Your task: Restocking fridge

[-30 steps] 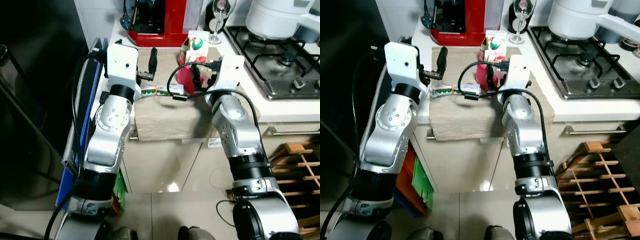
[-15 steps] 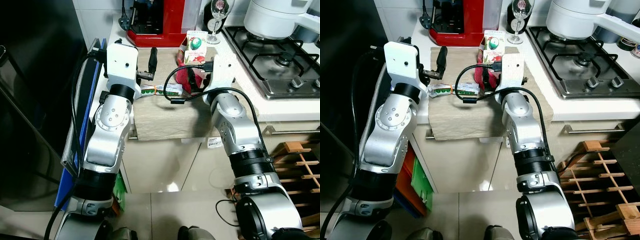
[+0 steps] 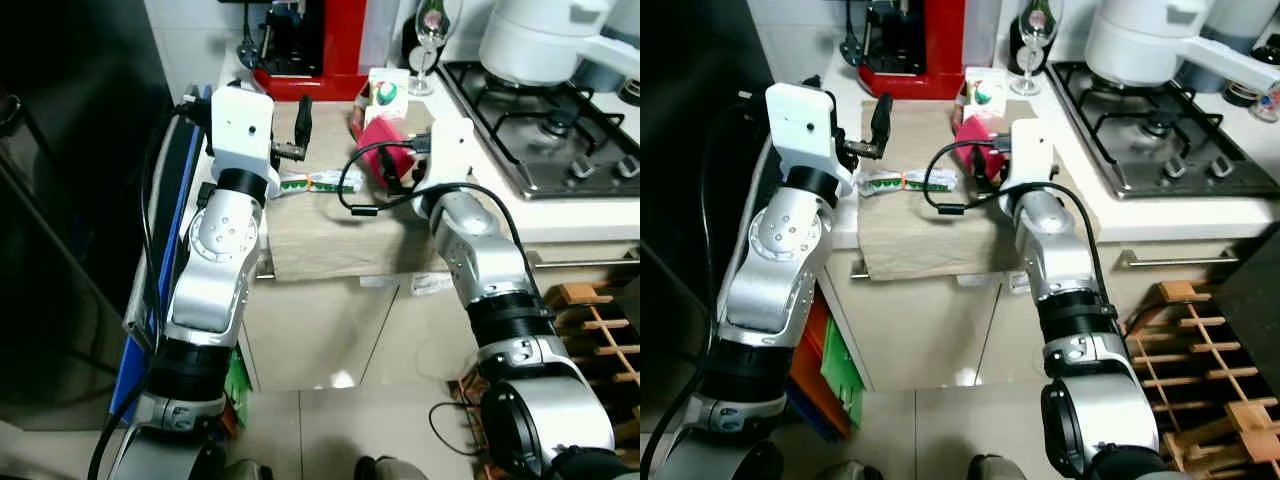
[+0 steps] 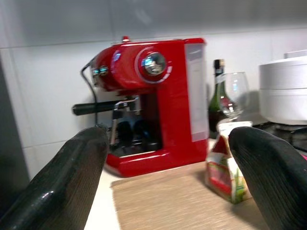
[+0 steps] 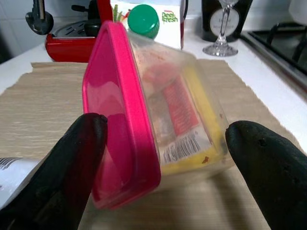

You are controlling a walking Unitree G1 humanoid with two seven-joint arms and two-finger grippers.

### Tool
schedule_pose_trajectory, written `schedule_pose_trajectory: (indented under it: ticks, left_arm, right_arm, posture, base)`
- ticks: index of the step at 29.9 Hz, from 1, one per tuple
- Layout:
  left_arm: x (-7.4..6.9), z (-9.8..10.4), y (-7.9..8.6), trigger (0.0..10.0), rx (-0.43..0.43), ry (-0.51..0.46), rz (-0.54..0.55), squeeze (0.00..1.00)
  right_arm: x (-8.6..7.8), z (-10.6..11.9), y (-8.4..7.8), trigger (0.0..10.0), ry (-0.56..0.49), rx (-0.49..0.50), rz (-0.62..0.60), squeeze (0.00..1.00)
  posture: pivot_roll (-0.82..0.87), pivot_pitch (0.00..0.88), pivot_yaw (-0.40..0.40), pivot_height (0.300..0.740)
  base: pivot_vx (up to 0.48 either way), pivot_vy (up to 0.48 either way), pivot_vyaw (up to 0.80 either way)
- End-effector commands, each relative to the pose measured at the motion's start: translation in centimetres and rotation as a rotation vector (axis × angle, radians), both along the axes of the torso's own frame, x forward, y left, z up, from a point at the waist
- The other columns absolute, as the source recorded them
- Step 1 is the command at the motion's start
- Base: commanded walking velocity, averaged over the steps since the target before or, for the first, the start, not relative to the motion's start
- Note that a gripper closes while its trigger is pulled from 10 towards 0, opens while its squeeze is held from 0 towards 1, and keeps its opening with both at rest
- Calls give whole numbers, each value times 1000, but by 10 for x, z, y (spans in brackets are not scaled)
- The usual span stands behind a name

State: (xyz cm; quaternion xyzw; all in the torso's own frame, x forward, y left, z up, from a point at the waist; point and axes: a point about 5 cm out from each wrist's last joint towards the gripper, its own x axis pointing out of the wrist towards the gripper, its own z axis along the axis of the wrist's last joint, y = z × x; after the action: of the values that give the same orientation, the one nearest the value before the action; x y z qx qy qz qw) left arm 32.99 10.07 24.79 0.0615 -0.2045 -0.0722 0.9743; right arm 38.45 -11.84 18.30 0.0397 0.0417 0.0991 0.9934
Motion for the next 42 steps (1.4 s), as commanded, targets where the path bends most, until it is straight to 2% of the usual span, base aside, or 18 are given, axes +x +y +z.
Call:
schedule_pose_trajectory:
  ticks: [1,4,5,6,7,13,20,24,28,29,30,32,34,39,42]
  left_arm:
    - [-1,5,-3,10000,1,-11,-10,0]
    - [-1,5,-4,10000,0,-9,-11,0]
    - [-1,5,-3,10000,-1,-8,-11,0]
    - [-1,5,-3,10000,-1,-7,-11,0]
    - [-1,5,-3,10000,1,-7,-10,0]
    - [-1,5,-2,10000,4,-5,-7,0]
    - [-1,5,-2,10000,2,-8,-5,0]
    - [-1,6,-1,10000,1,-11,0,0]
    - [-2,6,-1,10000,2,-12,1,0]
    - [-2,6,-1,10000,2,-12,1,0]
    - [-2,6,-1,10000,3,-12,1,0]
    - [-2,6,-2,10000,3,-13,1,0]
    - [-2,5,-2,10000,3,-13,1,0]
    - [-2,5,-1,10000,3,-15,3,0]
    - [-1,5,-1,10000,3,-15,3,0]
  right_arm:
    - [-12,-54,1,10000,261,26,19,0]
    - [-14,-59,-1,10000,275,26,21,0]
    - [-14,-60,-2,6902,281,29,16,0]
    - [-15,-61,-2,6902,286,31,13,0]
    - [-15,-62,-3,0,288,36,10,0]
    - [-14,-62,-3,0,283,53,0,0]
    - [-11,-53,-5,0,224,54,-24,0]
    - [-9,-23,-12,0,16,-30,-102,0]
    - [-11,-1,-11,0,-117,-48,-127,0]
    - [-11,-1,-11,0,-117,-48,-127,0]
    - [-13,12,-11,0,-204,-55,-144,0]
    - [-14,15,-11,0,-227,-63,-149,0]
    - [-18,26,-12,0,-314,-67,-178,0]
    - [-26,41,-15,0,-435,-85,-218,0]
    - [-28,44,-15,0,-465,-87,-217,0]
  posture:
    - [-61,89,33,732]
    - [-59,94,31,732]
    - [-59,94,31,732]
    - [-59,94,31,732]
    - [-56,96,31,732]
    - [-53,95,30,732]
    - [-53,92,24,732]
    - [-51,95,22,732]
    - [-53,95,23,732]
    - [-53,95,23,732]
    - [-53,94,22,732]
    - [-54,93,20,732]
    - [-55,87,17,732]
    - [-56,80,16,732]
    - [-56,78,16,732]
  base:
    - [0,0,0]
    - [0,0,0]
    - [0,0,0]
    - [0,0,0]
    - [0,0,0]
    - [0,0,0]
    - [0,0,0]
    - [0,0,0]
    - [0,0,0]
    - [0,0,0]
    - [0,0,0]
    - [0,0,0]
    - [0,0,0]
    - [0,0,0]
    - [0,0,0]
